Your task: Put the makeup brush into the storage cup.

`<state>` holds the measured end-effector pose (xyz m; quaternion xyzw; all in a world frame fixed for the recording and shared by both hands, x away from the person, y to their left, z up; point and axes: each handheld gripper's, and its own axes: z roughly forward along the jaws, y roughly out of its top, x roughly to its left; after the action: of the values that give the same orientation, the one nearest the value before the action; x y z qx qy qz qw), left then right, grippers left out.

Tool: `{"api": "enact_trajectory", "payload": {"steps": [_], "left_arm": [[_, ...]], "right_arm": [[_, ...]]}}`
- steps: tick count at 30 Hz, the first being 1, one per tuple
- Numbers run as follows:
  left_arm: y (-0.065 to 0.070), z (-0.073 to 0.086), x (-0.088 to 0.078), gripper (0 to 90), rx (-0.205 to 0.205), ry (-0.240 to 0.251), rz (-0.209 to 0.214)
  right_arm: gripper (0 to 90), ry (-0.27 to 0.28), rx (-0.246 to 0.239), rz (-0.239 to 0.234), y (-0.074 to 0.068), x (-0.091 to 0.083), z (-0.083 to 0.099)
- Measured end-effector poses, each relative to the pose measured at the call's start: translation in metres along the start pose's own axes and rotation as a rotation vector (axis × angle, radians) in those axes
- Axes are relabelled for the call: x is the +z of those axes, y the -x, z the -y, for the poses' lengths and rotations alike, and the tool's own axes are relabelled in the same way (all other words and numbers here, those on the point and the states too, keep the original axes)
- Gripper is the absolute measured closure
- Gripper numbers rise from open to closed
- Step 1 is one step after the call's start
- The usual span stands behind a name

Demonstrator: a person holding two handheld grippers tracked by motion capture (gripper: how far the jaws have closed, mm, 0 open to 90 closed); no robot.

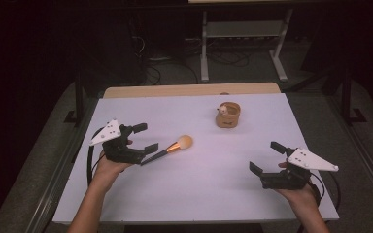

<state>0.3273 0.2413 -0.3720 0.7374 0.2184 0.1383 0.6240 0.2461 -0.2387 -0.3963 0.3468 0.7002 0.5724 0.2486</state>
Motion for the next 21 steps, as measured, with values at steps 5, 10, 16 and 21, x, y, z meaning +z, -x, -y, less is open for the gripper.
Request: {"api": "enact_trajectory", "payload": {"steps": [5,10,16,21], "left_arm": [[-0.004,0.000,0.004,11.9,0.004,-0.010,0.006],[-0.006,-0.005,0.007,11.9,0.014,-0.012,0.007],[-0.007,-0.008,0.014,12.0,0.010,-0.004,0.017],[-0.010,-0.009,0.018,12.0,0.017,-0.004,0.024]], "right_arm": [[0.0,-0.003,0.004,0.000,0.000,0.001,0.001],[0.0,0.001,0.004,0.002,0.000,0.001,0.001],[0.0,0.001,0.004,0.005,0.001,0.001,0.002],[0.0,0.006,0.002,0.004,0.001,0.000,0.002]]}}
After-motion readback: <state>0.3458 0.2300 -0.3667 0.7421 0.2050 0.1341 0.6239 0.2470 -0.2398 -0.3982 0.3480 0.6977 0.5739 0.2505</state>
